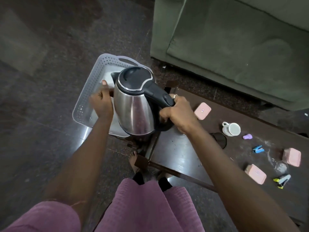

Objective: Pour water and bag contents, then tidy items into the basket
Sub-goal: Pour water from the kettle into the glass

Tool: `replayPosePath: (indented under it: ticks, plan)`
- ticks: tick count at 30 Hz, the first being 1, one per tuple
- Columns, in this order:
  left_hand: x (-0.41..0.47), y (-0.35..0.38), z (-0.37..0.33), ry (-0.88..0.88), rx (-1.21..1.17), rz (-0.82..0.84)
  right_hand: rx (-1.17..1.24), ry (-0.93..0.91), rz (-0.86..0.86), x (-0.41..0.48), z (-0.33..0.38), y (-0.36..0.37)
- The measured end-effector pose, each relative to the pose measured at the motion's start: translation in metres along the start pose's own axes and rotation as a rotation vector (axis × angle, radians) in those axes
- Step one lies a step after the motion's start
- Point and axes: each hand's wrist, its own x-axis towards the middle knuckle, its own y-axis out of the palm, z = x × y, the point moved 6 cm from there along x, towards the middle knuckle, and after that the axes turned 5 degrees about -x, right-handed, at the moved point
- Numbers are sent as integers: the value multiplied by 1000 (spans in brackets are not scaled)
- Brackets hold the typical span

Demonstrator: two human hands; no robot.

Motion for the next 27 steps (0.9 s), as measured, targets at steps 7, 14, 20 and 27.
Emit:
replayPosePath:
  ticks: [7,14,20,27]
  plan:
    - [38,-77,15,-52,57,-238,78,-49,95,41,19,88]
    - [37,-105,44,-185,-13,-331,38,-61,152,74,1,143]
    - [33,-106,58,-238,113,-311,-11,-89,185,86,-10,162]
    - [30,-104,69,-232,262,-416,-88,-126,223,90,-13,163]
